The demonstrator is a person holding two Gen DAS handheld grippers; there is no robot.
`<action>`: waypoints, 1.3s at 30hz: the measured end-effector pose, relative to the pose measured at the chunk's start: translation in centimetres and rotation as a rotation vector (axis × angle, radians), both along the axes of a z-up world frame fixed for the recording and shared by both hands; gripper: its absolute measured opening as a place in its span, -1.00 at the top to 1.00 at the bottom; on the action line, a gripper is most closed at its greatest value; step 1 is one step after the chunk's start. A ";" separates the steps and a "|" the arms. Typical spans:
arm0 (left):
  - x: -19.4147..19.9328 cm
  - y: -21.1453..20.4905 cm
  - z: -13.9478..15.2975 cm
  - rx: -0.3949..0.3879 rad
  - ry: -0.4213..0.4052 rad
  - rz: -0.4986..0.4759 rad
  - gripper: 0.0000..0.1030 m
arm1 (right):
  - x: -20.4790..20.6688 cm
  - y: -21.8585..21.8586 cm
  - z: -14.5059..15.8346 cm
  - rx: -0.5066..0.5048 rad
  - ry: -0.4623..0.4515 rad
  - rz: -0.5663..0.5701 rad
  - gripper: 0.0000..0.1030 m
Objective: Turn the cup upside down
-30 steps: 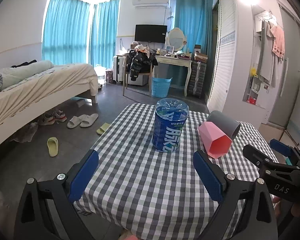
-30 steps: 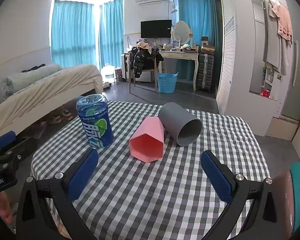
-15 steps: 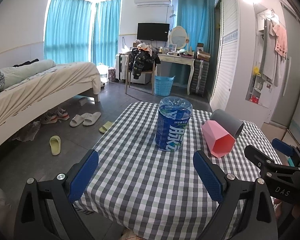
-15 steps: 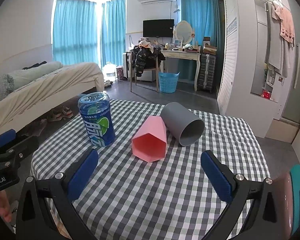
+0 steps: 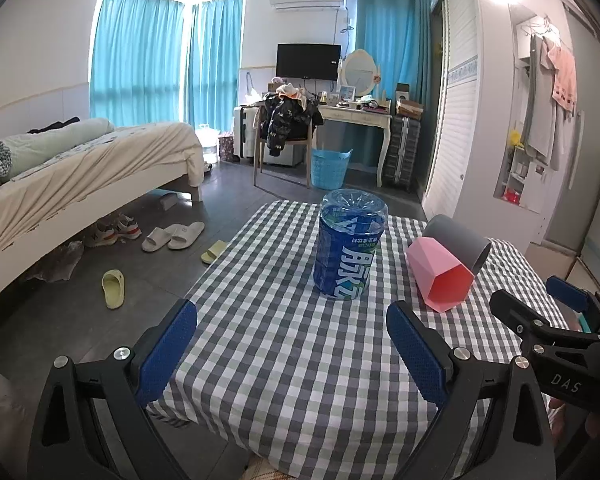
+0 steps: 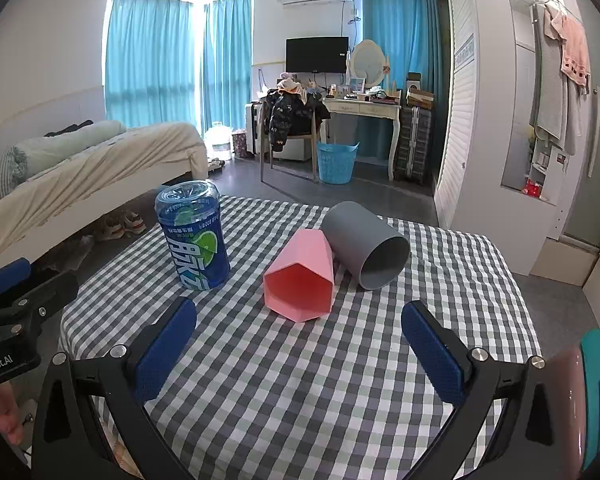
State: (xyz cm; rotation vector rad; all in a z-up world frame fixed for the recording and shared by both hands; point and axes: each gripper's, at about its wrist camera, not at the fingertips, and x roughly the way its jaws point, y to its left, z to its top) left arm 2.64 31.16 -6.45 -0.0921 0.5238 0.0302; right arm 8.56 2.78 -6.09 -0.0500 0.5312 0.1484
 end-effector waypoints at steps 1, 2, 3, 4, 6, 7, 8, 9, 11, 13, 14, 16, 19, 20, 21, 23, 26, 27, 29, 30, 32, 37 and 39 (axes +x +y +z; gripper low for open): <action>0.0 0.0 -0.1 0.001 0.001 0.001 -0.91 | 0.1 0.0 0.0 0.000 0.002 0.000 -0.99; -0.1 -0.1 -0.2 0.000 0.001 0.001 -0.91 | 0.1 0.0 -0.1 0.000 0.002 -0.001 -0.99; -0.1 0.1 -0.2 0.000 0.002 0.003 -0.91 | 0.1 -0.1 -0.1 0.000 0.002 0.000 -0.99; -0.1 -0.1 -0.2 0.002 0.001 0.003 -0.91 | 0.1 -0.1 -0.1 0.001 0.001 0.001 -0.99; 0.0 0.0 -0.2 0.002 0.003 0.005 -0.91 | 0.1 0.0 -0.1 0.000 0.002 0.000 -0.99; 0.0 -0.1 -0.3 0.003 0.003 0.006 -0.91 | 0.1 0.0 -0.1 -0.001 0.002 0.000 -0.99; 0.0 -0.1 -0.3 0.002 0.003 0.006 -0.91 | 0.1 0.0 -0.1 0.000 0.002 0.001 -0.99; 0.0 -0.1 -0.3 0.002 0.003 0.005 -0.91 | 0.1 0.0 -0.1 -0.001 0.003 0.002 -0.99; 0.0 -0.1 -0.3 0.003 0.003 0.006 -0.91 | 0.1 -0.1 -0.2 -0.001 0.004 0.002 -0.99; 0.0 -0.1 -0.3 0.004 0.004 0.007 -0.91 | 0.1 -0.1 -0.2 -0.001 0.004 0.002 -0.99; 0.0 0.0 -0.3 0.004 0.004 0.007 -0.91 | 0.2 0.0 -0.3 -0.002 0.005 0.003 -0.99; 0.0 -0.1 -0.3 0.004 0.004 0.007 -0.92 | 0.2 0.0 -0.3 -0.001 0.005 0.003 -0.99; 0.0 -0.1 -0.4 0.005 0.006 0.008 -0.92 | 0.3 0.0 -0.4 -0.001 0.008 0.004 -0.99; 0.1 -0.2 -0.3 0.005 0.005 0.009 -0.92 | 0.3 0.0 -0.5 -0.002 0.009 0.005 -0.99; 0.0 -0.1 -0.4 0.006 0.005 0.009 -0.92 | 0.3 0.0 -0.6 -0.003 0.009 0.005 -0.99; 0.0 -0.1 -0.4 0.007 0.005 0.009 -0.92 | 0.3 0.0 -0.6 -0.002 0.010 0.005 -0.99; 0.0 -0.1 -0.4 0.006 0.005 0.009 -0.92 | 0.3 0.1 -0.6 -0.003 0.010 0.004 -0.99; 0.0 0.0 -0.5 0.006 0.005 0.009 -0.92 | 0.4 0.1 -0.6 -0.004 0.011 0.005 -0.99; 0.0 -0.1 -0.5 0.007 0.006 0.010 -0.92 | 0.5 0.1 -0.7 -0.004 0.012 0.006 -0.99; 0.0 0.0 -0.6 0.007 0.007 0.010 -0.92 | 0.5 0.2 -0.7 -0.004 0.012 0.006 -0.99; 0.0 -0.1 -0.5 0.007 0.007 0.010 -0.92 | 0.5 0.2 -0.7 -0.004 0.012 0.005 -0.99; -0.1 0.0 -0.6 0.009 0.008 0.013 -0.92 | 0.4 0.2 -1.1 -0.005 0.016 0.006 -0.99; -0.1 0.0 -0.6 0.009 0.009 0.013 -0.92 | 0.4 0.2 -1.1 -0.005 0.016 0.006 -0.99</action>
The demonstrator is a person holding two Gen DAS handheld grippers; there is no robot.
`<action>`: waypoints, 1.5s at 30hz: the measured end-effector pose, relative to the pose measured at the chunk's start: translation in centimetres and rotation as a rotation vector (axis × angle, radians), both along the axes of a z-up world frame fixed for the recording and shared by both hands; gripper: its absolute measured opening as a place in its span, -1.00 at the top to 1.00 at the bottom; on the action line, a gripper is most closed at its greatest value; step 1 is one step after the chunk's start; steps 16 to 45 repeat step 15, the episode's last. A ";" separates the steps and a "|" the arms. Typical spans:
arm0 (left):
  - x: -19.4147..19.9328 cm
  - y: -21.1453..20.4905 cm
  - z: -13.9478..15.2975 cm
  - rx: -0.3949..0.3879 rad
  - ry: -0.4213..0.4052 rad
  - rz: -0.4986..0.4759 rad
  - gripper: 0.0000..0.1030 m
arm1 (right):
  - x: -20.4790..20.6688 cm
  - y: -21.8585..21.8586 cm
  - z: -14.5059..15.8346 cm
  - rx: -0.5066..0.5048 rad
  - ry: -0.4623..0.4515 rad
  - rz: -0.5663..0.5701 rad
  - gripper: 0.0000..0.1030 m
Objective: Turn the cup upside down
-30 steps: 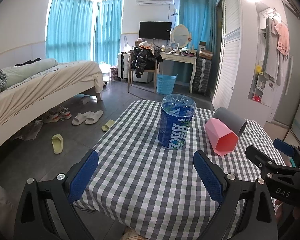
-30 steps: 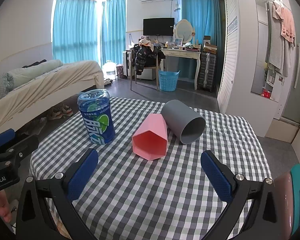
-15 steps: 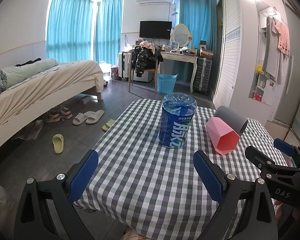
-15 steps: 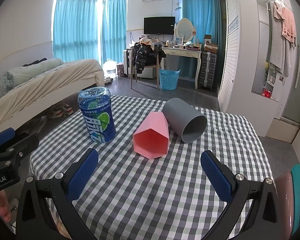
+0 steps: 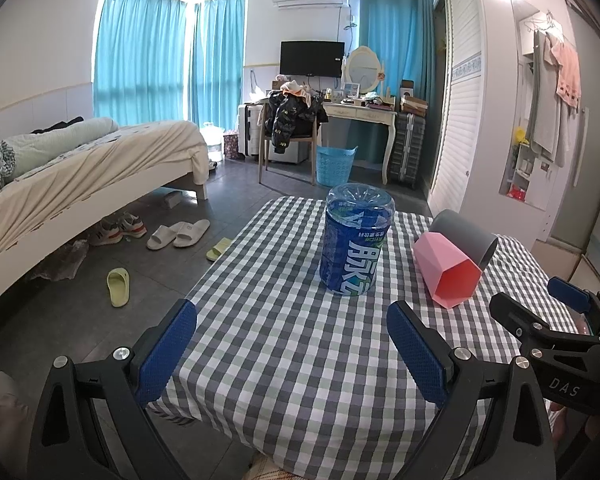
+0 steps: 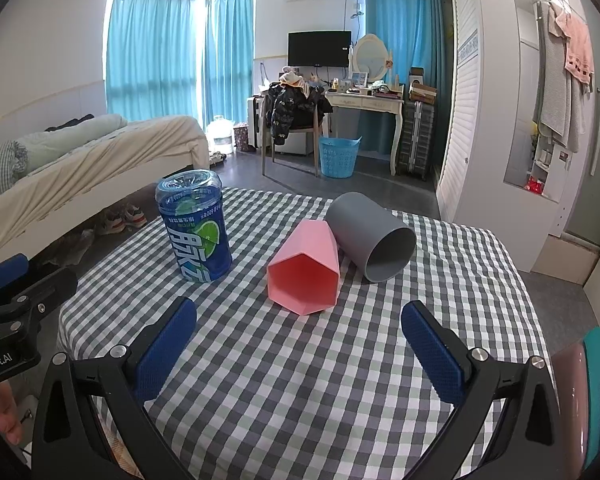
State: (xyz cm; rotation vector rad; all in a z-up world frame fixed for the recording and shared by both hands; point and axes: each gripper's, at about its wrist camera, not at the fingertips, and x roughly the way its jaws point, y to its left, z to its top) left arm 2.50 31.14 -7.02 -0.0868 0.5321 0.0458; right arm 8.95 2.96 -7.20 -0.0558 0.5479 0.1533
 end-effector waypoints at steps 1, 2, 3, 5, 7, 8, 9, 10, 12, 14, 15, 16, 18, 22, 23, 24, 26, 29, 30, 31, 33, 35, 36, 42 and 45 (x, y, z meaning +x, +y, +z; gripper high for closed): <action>0.0 0.0 0.0 0.000 0.000 0.000 -0.92 | 0.0 0.0 0.0 0.000 0.001 0.000 -0.99; 0.0 0.1 0.0 0.000 -0.001 0.000 -0.92 | 0.0 0.0 -0.1 0.000 0.001 0.001 -0.99; 0.0 0.0 0.0 0.000 0.000 0.000 -0.92 | -0.1 0.0 -0.1 -0.001 0.002 0.000 -0.99; 0.0 0.1 0.0 0.000 0.000 0.000 -0.92 | 0.0 -0.1 -0.1 -0.001 0.004 0.001 -0.99; 0.0 0.1 0.0 0.000 0.000 0.000 -0.92 | -0.1 -0.1 -0.2 -0.001 0.006 0.001 -0.99; 0.1 0.0 0.0 0.001 0.000 0.000 -0.92 | 0.0 -0.1 -0.2 -0.002 0.006 0.001 -0.99; 0.0 0.1 0.0 0.001 -0.001 0.000 -0.92 | 0.0 -0.1 -0.2 -0.001 0.007 0.002 -0.99; 0.0 0.1 0.0 0.001 -0.001 -0.001 -0.92 | 0.0 -0.1 -0.2 -0.001 0.006 0.001 -0.99; 0.1 0.0 0.0 0.003 -0.001 -0.002 -0.92 | -0.1 -0.1 -0.3 0.000 0.008 0.002 -0.99; 0.1 0.0 0.0 0.000 0.000 -0.002 -0.92 | 0.0 0.0 -0.4 -0.002 0.010 0.002 -0.99; 0.1 0.0 0.0 0.000 0.001 -0.001 -0.92 | 0.0 0.1 -0.5 -0.002 0.012 0.002 -0.99; 0.1 0.0 0.0 0.000 0.001 -0.001 -0.92 | 0.0 0.1 -0.5 -0.002 0.012 0.002 -0.99; 0.1 0.0 0.0 0.000 0.001 -0.001 -0.92 | 0.0 0.1 -0.5 -0.002 0.012 0.002 -0.99; 0.1 0.0 0.0 0.000 0.001 -0.001 -0.92 | 0.0 0.1 -0.5 -0.002 0.012 0.002 -0.99; 0.1 0.0 0.0 0.000 0.001 -0.001 -0.92 | 0.0 0.1 -0.5 -0.002 0.012 0.002 -0.99; 0.1 0.0 0.0 0.000 0.001 -0.001 -0.92 | 0.0 0.1 -0.5 -0.002 0.012 0.002 -0.99; 0.1 0.0 0.0 0.000 0.001 -0.001 -0.92 | 0.0 0.1 -0.5 -0.002 0.012 0.002 -0.99; 0.1 0.0 0.0 0.000 0.001 -0.001 -0.92 | 0.0 0.1 -0.5 -0.002 0.012 0.002 -0.99; 0.1 0.0 0.0 0.000 0.001 -0.001 -0.92 | 0.0 0.1 -0.5 -0.002 0.012 0.002 -0.99; 0.1 0.0 0.0 0.000 0.001 -0.001 -0.92 | 0.0 0.1 -0.5 -0.002 0.012 0.002 -0.99; 0.1 0.0 0.0 0.000 0.001 -0.001 -0.92 | 0.0 0.1 -0.5 -0.002 0.012 0.002 -0.99; 0.1 0.0 0.0 0.000 0.001 -0.001 -0.92 | 0.0 0.1 -0.5 -0.002 0.012 0.002 -0.99; 0.1 0.0 0.0 0.000 0.001 -0.001 -0.92 | 0.0 0.1 -0.5 -0.002 0.012 0.002 -0.99; 0.1 0.0 0.0 0.000 0.001 -0.001 -0.92 | 0.0 0.1 -0.5 -0.002 0.012 0.002 -0.99; 0.1 0.0 0.0 0.000 0.001 -0.001 -0.92 | 0.0 0.1 -0.5 -0.002 0.012 0.002 -0.99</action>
